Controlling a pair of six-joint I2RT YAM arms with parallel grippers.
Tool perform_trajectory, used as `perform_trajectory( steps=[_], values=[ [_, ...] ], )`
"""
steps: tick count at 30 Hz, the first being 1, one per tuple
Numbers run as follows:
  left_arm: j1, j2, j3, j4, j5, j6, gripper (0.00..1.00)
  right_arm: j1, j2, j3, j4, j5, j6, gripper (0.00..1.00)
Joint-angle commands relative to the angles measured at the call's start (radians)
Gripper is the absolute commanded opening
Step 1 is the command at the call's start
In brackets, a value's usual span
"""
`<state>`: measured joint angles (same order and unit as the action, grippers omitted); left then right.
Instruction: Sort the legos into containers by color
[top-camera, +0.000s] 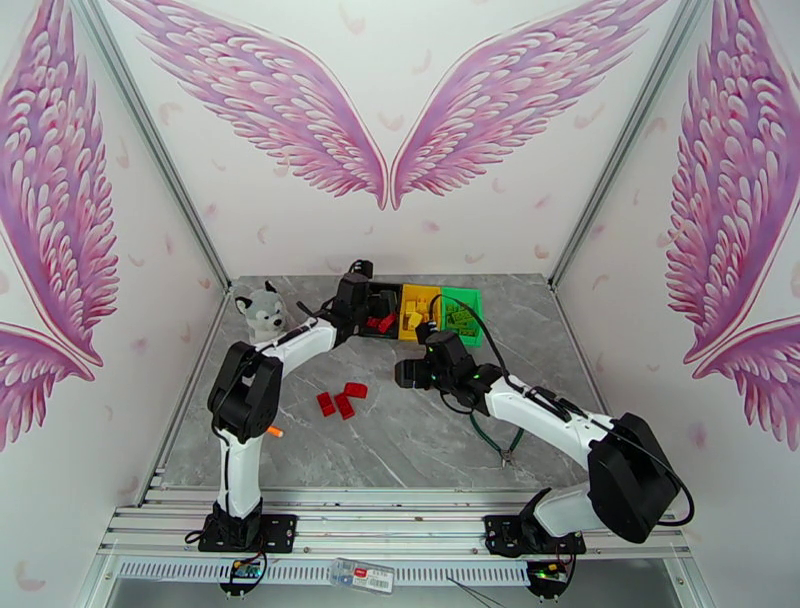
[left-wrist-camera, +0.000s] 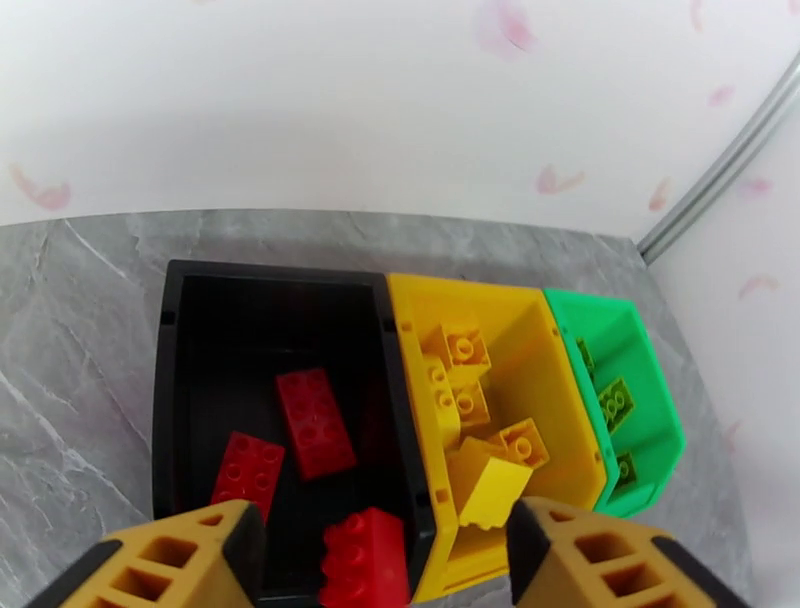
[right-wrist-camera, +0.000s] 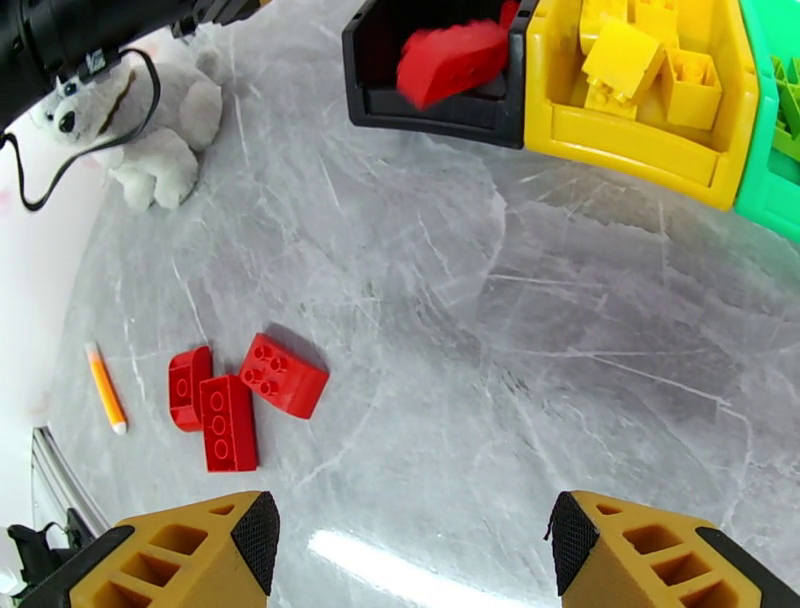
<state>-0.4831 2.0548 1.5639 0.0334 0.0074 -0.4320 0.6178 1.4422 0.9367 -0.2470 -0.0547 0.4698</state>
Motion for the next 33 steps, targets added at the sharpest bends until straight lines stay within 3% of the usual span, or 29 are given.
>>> perform_trajectory(
  steps=[1,13,23,33],
  values=[
    [-0.008,-0.037,0.0,-0.01,-0.001,0.012,0.71,-0.009,-0.024,-0.013,-0.019,0.026,-0.018,0.78],
    [-0.098,-0.389,-0.462,0.033,-0.244,0.088,0.77,-0.011,-0.014,-0.025,0.008,0.0,-0.023,0.82],
    [-0.134,-0.679,-0.913,0.032,-0.386,-0.056,0.78,0.001,0.045,-0.016,0.039,-0.075,-0.004,0.81],
    [-0.265,-0.82,-1.088,-0.117,-0.559,-0.233,0.74,0.013,0.053,-0.012,0.046,-0.099,0.01,0.8]
  ],
)
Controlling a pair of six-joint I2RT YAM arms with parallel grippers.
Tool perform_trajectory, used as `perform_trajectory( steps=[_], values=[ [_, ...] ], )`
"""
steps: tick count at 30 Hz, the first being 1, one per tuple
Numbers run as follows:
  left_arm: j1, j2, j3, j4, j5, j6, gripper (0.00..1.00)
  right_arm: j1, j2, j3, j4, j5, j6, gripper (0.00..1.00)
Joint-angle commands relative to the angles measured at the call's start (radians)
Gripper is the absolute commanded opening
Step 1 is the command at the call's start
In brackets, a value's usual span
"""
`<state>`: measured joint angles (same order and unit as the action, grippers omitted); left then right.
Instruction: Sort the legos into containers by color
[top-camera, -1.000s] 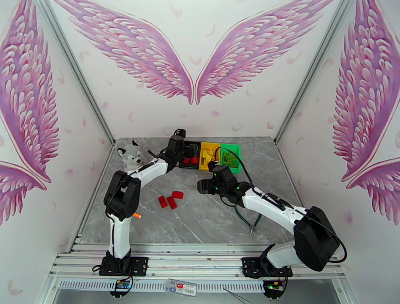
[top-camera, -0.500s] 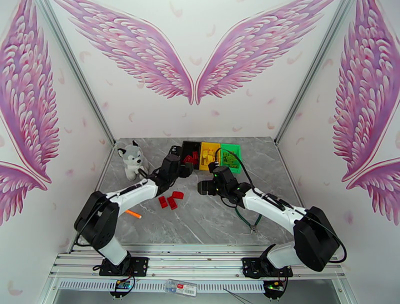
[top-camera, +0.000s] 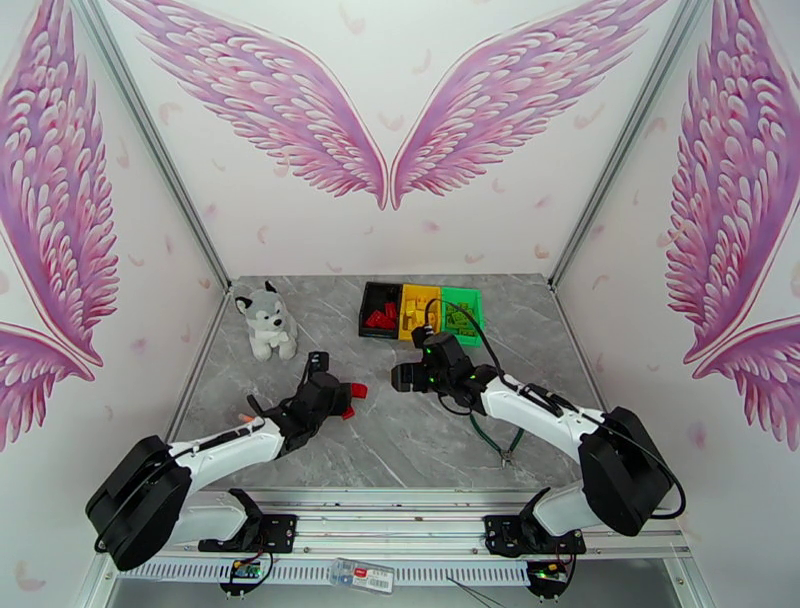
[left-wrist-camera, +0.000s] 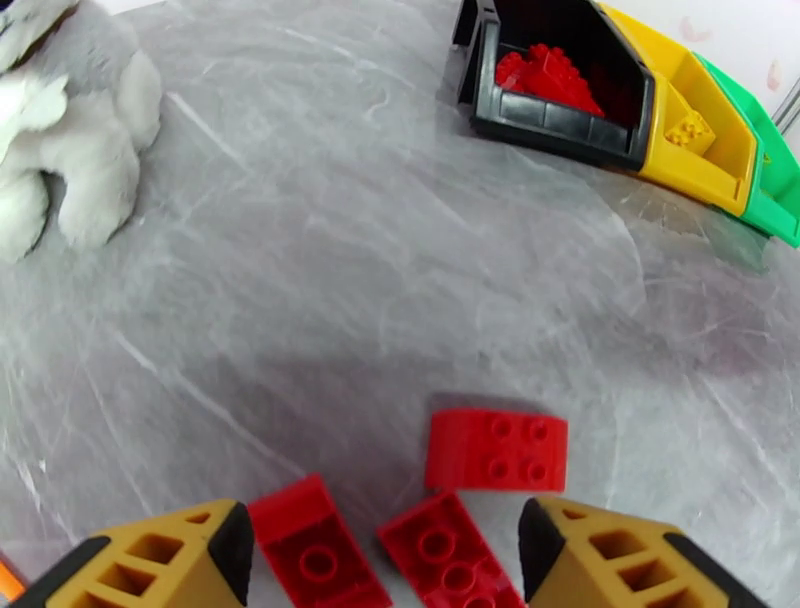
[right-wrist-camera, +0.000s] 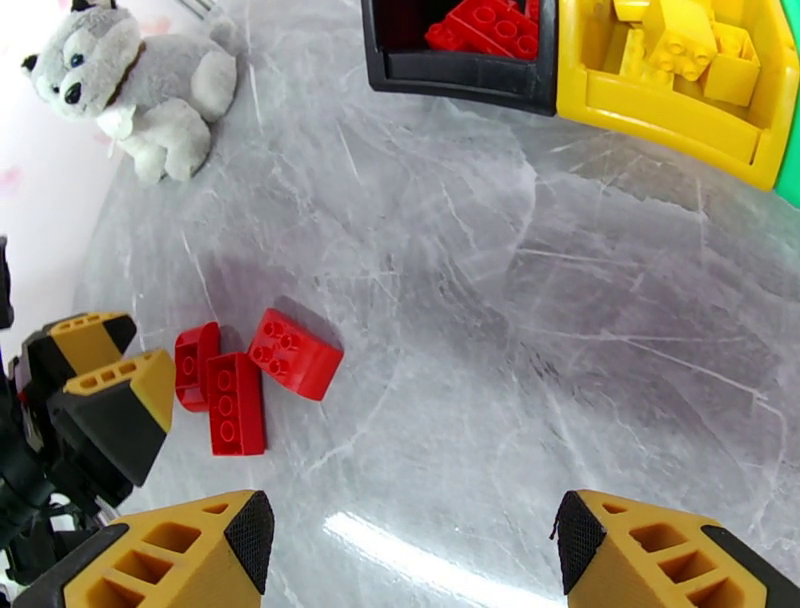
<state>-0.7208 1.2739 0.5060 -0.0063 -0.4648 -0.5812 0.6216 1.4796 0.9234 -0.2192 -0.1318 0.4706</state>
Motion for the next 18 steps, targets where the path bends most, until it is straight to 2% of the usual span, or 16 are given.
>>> perform_trajectory(
  steps=[1,3,6,9,15,18],
  values=[
    [-0.041,-0.054,-0.042,-0.104,-0.11,-0.105,0.74,0.011,0.018,0.002,0.02,-0.026,0.011,0.8],
    [-0.062,-0.094,-0.066,-0.155,-0.138,-0.149,0.73,0.012,0.024,0.004,0.021,-0.031,0.014,0.8],
    [-0.094,-0.163,-0.114,-0.175,-0.135,-0.191,0.69,0.013,0.031,0.008,0.019,-0.035,0.017,0.79],
    [-0.116,-0.189,-0.132,-0.18,-0.118,-0.199,0.69,0.013,0.03,0.008,0.019,-0.033,0.017,0.79],
    [-0.115,-0.086,-0.039,-0.271,-0.088,-0.165,0.71,0.013,0.019,0.012,-0.002,0.006,0.004,0.78],
    [-0.11,-0.042,-0.02,-0.284,-0.084,-0.159,0.67,0.013,0.018,0.012,-0.003,0.014,0.002,0.78]
  ],
)
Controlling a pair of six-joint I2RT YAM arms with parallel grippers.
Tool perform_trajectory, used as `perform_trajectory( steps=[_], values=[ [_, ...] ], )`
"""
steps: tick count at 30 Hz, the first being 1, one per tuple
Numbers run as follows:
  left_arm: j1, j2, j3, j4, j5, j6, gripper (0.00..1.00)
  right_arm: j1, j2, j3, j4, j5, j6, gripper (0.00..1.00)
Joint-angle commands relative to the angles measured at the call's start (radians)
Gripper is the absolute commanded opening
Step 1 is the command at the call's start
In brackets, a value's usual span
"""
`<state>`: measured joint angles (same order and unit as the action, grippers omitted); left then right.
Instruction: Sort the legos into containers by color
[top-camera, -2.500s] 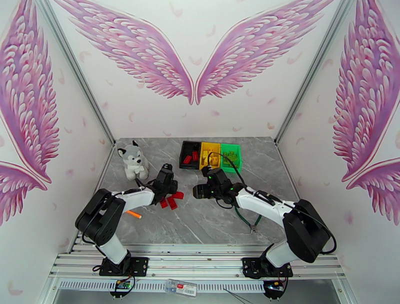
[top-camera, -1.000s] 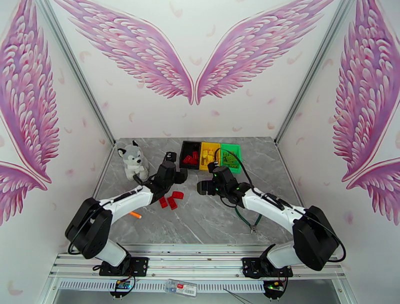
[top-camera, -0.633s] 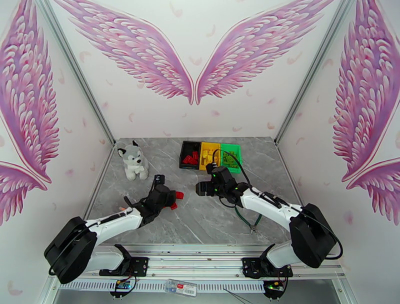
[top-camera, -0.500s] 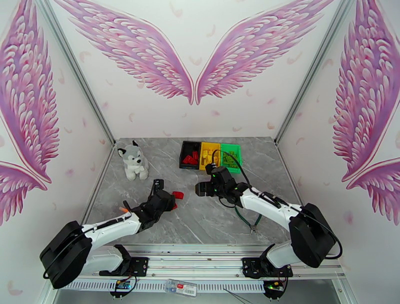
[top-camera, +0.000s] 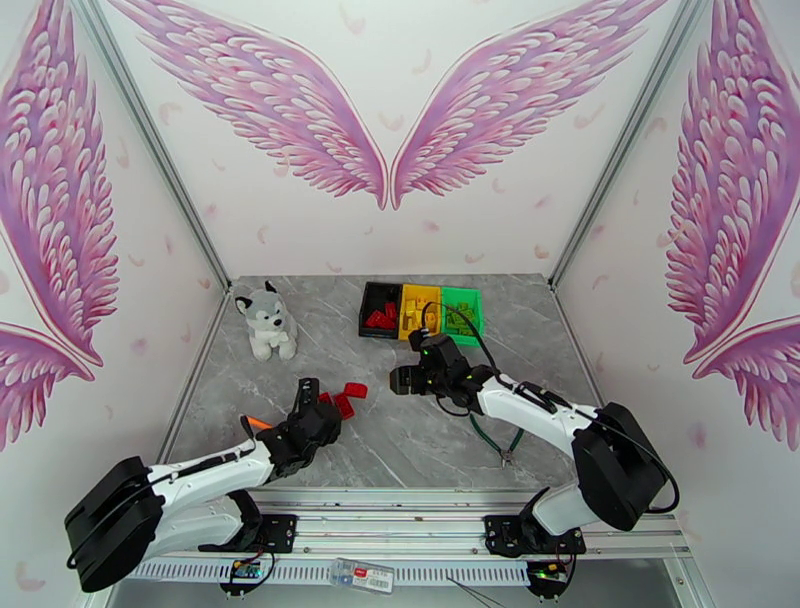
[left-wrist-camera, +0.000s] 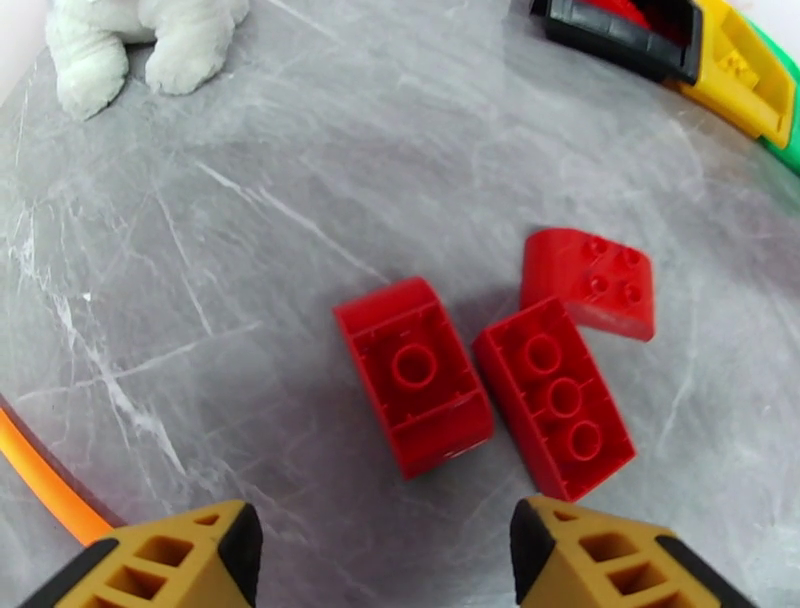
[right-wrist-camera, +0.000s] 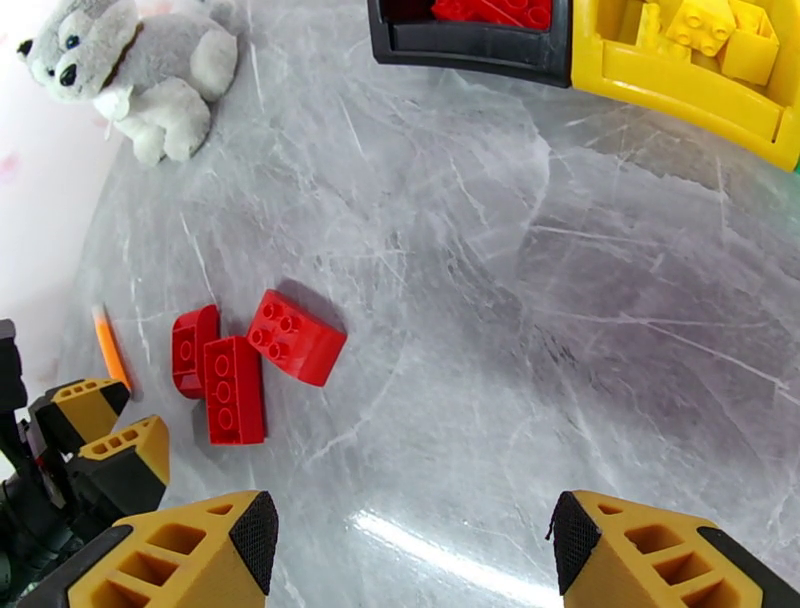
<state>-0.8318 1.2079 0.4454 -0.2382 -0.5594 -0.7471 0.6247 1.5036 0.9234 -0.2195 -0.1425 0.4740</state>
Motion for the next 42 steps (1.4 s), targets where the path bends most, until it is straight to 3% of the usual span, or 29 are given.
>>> perform_trajectory(
  steps=[1,12,19,27,36,39,42],
  values=[
    [0.003,0.036,0.043,-0.038,0.023,0.012,0.66,0.01,-0.006,0.014,-0.004,0.026,-0.002,0.78],
    [0.014,0.212,0.098,0.055,0.068,0.039,0.71,0.009,-0.015,0.014,-0.012,0.044,-0.005,0.78],
    [0.074,0.301,0.147,0.119,0.104,0.081,0.7,0.009,-0.014,0.014,-0.012,0.043,-0.005,0.78],
    [0.133,0.358,0.189,0.145,0.125,0.121,0.59,0.009,-0.009,0.018,-0.018,0.044,-0.003,0.77],
    [0.129,0.275,0.196,0.112,0.126,0.149,0.34,0.007,0.03,0.078,-0.083,0.082,0.034,0.78],
    [0.131,0.222,0.204,0.102,0.146,0.167,0.31,0.008,0.074,0.152,-0.182,0.114,0.059,0.79],
    [0.135,0.194,0.232,0.099,0.179,0.191,0.31,0.008,0.076,0.145,-0.161,0.13,0.088,0.8]
  ],
)
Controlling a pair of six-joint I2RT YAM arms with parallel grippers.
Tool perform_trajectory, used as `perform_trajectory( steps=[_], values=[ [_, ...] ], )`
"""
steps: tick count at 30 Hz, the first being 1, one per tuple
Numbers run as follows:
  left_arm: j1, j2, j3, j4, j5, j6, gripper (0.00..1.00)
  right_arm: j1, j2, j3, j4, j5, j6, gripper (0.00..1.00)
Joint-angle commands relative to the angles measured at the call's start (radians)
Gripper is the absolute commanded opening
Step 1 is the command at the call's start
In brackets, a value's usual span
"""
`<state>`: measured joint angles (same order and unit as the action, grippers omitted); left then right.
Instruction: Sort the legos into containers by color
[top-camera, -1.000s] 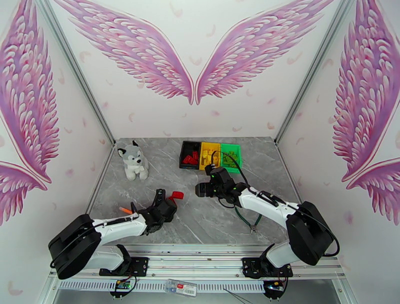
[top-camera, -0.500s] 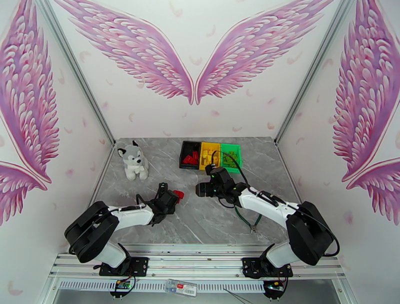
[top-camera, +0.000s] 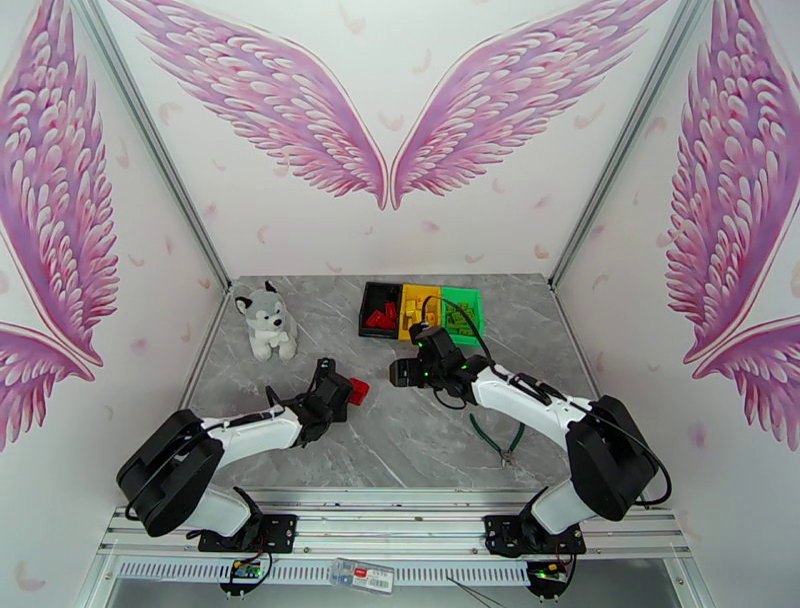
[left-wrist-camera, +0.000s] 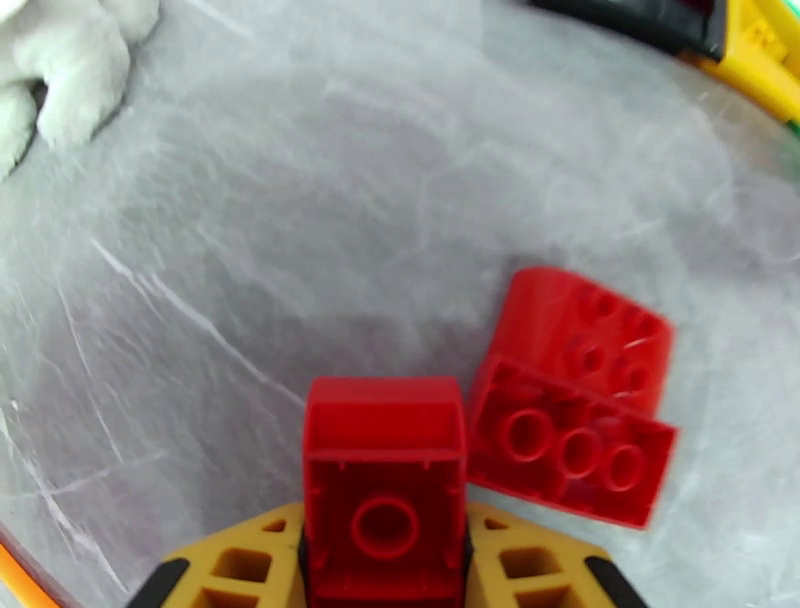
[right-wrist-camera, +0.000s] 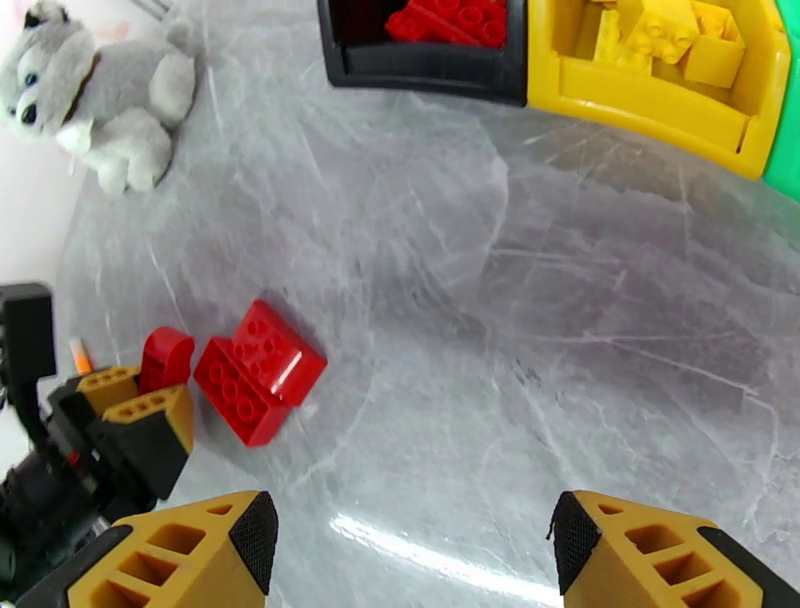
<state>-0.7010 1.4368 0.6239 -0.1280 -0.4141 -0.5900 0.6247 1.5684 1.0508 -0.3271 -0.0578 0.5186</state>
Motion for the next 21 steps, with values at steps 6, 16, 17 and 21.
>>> perform_trajectory(
  steps=[6,16,17,21],
  values=[
    [0.021,0.005,0.179,0.022,0.148,0.082,0.31,0.007,-0.086,-0.098,0.106,0.065,0.066,0.85],
    [0.08,0.29,0.554,0.037,0.248,0.137,0.3,0.004,-0.169,-0.13,0.092,0.05,-0.064,0.83],
    [0.091,0.329,0.605,0.022,0.251,0.144,0.3,0.003,-0.185,-0.141,0.104,0.044,-0.071,0.83],
    [0.128,0.462,0.82,-0.031,0.255,0.172,0.3,0.004,-0.237,-0.158,0.099,0.067,-0.083,0.83]
  ],
)
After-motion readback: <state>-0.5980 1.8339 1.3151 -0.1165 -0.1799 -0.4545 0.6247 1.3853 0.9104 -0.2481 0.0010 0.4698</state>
